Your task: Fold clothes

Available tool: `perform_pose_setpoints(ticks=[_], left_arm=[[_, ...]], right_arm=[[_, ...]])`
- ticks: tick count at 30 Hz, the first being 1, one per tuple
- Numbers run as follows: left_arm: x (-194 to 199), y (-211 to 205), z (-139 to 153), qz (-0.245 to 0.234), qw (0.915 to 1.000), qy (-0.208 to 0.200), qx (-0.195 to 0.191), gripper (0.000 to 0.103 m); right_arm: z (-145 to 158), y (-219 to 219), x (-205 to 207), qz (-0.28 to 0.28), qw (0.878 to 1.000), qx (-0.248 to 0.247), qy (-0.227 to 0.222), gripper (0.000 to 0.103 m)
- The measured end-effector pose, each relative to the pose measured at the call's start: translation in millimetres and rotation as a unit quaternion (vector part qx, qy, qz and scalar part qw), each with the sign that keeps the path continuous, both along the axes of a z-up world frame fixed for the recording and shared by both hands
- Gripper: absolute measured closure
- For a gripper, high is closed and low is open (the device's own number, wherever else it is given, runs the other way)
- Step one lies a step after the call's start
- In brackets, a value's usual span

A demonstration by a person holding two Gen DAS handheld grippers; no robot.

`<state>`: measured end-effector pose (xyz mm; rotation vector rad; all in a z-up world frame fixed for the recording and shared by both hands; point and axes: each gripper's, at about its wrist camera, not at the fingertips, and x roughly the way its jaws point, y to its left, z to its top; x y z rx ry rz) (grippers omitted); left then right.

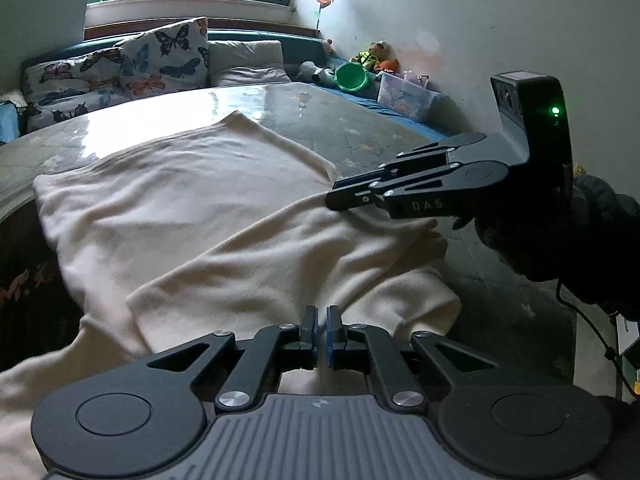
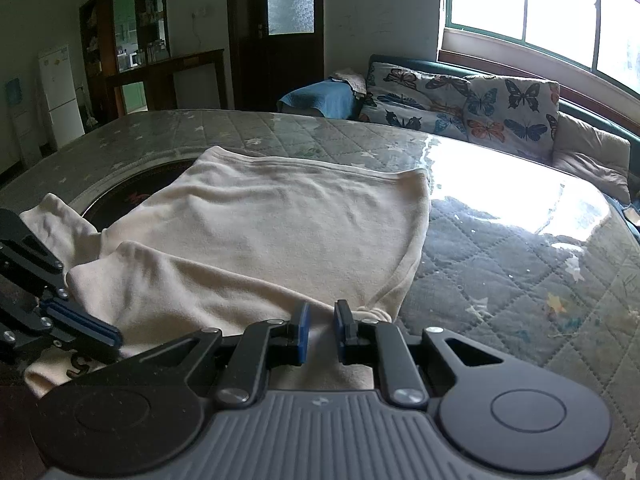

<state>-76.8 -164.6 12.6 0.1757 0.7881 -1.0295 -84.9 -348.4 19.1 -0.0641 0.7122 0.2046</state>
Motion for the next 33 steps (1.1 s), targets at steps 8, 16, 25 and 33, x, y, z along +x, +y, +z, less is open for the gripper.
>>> perform_pose_setpoints(ticks=[8, 16, 25, 33], left_arm=[[-7.7, 16.9, 10.8, 0.008, 0.9999, -0.012, -0.001, 0.098], [5.4, 24.4, 17.9, 0.039, 0.9988, -0.026, -0.013, 0.097], [6.5, 22.0, 4.9, 0.036, 0.9992, -0.017, 0.006, 0.097], [4.7, 25.1, 3.8, 0.037, 0.9991, -0.017, 0.008, 0.097]], right_arm=[[-1.1, 1.9, 0.9, 0.001, 1.0, 0.0, -0.001, 0.089], [5.7, 12.4, -6.9, 0.015, 1.0, -0.014, -0.019, 0.081], [9.2, 25.1, -17.5, 0.046, 0.999, -0.009, -0.019, 0.08], [8.5, 33.6, -21.7, 0.064, 0.998, -0.007, -0.016, 0.07]])
